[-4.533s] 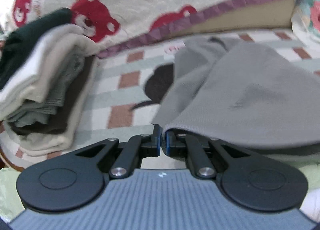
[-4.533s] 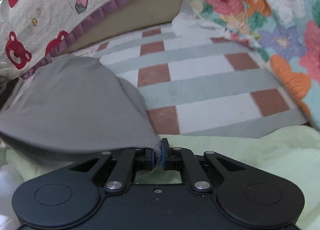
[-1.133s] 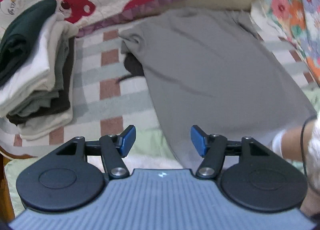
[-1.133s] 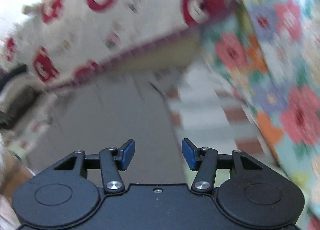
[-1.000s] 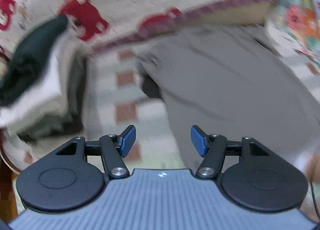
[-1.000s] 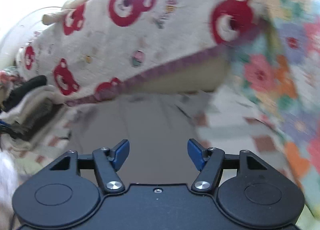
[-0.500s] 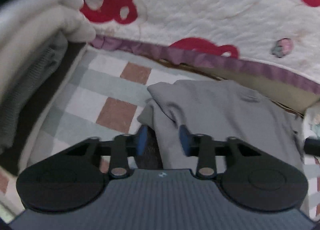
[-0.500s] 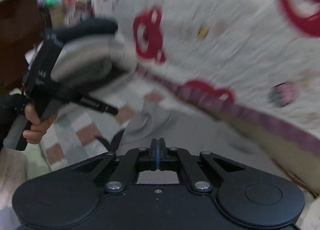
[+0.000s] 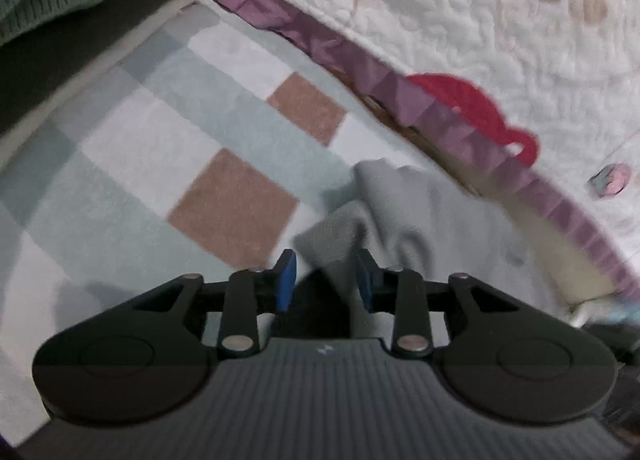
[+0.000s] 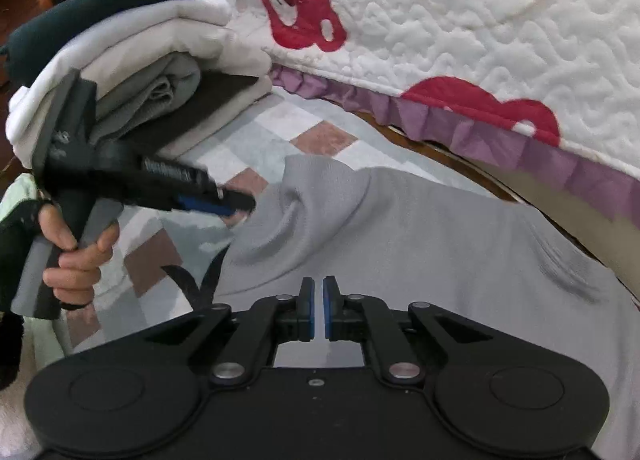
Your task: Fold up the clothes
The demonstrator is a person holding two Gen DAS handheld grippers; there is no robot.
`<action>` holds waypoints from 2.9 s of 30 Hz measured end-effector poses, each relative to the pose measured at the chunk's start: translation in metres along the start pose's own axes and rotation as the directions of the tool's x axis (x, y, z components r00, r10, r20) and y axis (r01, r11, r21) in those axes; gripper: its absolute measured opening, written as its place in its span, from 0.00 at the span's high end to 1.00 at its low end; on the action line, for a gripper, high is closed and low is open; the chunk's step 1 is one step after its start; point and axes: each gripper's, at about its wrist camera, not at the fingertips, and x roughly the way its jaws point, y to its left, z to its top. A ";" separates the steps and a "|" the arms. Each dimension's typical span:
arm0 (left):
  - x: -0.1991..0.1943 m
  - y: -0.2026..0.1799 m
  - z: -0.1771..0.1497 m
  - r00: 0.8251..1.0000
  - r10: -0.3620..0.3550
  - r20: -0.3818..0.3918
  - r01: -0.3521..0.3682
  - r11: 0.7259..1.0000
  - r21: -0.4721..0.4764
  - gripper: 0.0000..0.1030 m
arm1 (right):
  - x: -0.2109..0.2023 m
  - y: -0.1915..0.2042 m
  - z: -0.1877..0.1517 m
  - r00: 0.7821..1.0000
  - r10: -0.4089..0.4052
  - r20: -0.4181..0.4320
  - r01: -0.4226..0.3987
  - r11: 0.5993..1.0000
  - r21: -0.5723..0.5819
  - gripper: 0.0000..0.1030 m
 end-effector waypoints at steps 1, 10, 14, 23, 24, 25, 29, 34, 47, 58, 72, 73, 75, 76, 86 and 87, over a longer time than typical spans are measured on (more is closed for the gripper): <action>0.004 0.002 -0.001 0.999 -0.036 -0.012 0.035 0.999 -0.032 0.67 | 0.004 -0.002 0.002 1.000 0.010 0.007 -0.010 1.000 -0.003 0.92; 0.033 0.011 0.002 0.994 -0.108 0.005 0.108 0.985 -0.134 0.60 | 0.039 -0.019 0.009 0.999 0.039 0.038 -0.041 0.998 0.048 0.88; 0.035 0.021 0.006 0.990 -0.141 0.010 0.140 0.965 -0.221 0.60 | 0.045 -0.019 0.010 1.000 0.010 0.006 -0.010 1.000 0.030 0.86; 0.037 -0.022 0.001 0.994 0.073 0.085 -0.085 0.984 0.154 0.86 | 0.026 -0.018 -0.008 0.998 -0.051 -0.034 0.053 0.998 0.039 0.79; 0.036 -0.018 0.002 0.995 0.061 0.084 -0.071 0.991 0.118 0.88 | 0.025 -0.018 -0.009 0.998 -0.054 -0.037 0.055 0.998 0.039 0.79; 0.034 -0.014 0.004 0.995 0.051 0.085 -0.058 0.995 0.083 0.91 | 0.023 -0.017 -0.010 0.998 -0.055 -0.037 0.057 0.998 0.036 0.79; 0.013 -0.034 0.003 0.984 0.025 0.174 -0.048 0.991 0.128 0.93 | 0.013 -0.018 -0.013 0.997 -0.063 -0.035 0.065 0.997 0.050 0.79; -0.022 -0.087 -0.017 0.972 -0.125 0.199 0.059 0.949 0.310 0.93 | -0.006 -0.042 -0.017 0.987 -0.159 -0.029 0.162 0.974 0.159 0.77; 0.007 -0.107 -0.075 0.884 -0.215 -0.415 0.343 0.901 0.264 0.91 | -0.035 -0.088 -0.054 0.991 -0.102 0.091 0.051 0.893 0.448 0.72; -0.034 -0.102 -0.036 0.959 -0.206 -0.196 0.276 0.843 0.462 0.73 | -0.036 -0.099 -0.074 0.997 -0.030 0.077 -0.019 0.822 0.569 0.62; -0.006 -0.119 -0.088 0.831 -0.344 -0.437 0.532 0.718 0.448 0.52 | -0.024 -0.086 -0.099 0.994 0.024 0.106 -0.094 0.682 0.726 0.60; -0.010 -0.123 -0.093 0.823 -0.338 -0.457 0.545 0.698 0.465 0.50 | -0.026 -0.086 -0.104 0.996 0.014 0.091 -0.076 0.682 0.727 0.60; -0.014 -0.130 -0.105 0.807 -0.303 -0.506 0.561 0.662 0.498 0.49 | -0.031 -0.087 -0.118 0.998 -0.005 0.070 -0.048 0.674 0.737 0.60; -0.018 -0.130 -0.106 0.824 -0.279 -0.493 0.537 0.661 0.524 0.49 | -0.034 -0.088 -0.127 0.998 -0.012 0.068 -0.044 0.658 0.752 0.60; -0.055 -0.092 -0.068 0.950 -0.192 -0.248 0.293 0.827 0.480 0.53 | -0.062 -0.064 -0.140 0.996 -0.031 0.085 -0.039 0.704 0.709 0.55; -0.052 -0.092 -0.069 0.944 -0.202 -0.260 0.305 0.833 0.461 0.56 | -0.061 -0.056 -0.133 0.996 -0.025 0.081 -0.036 0.744 0.667 0.53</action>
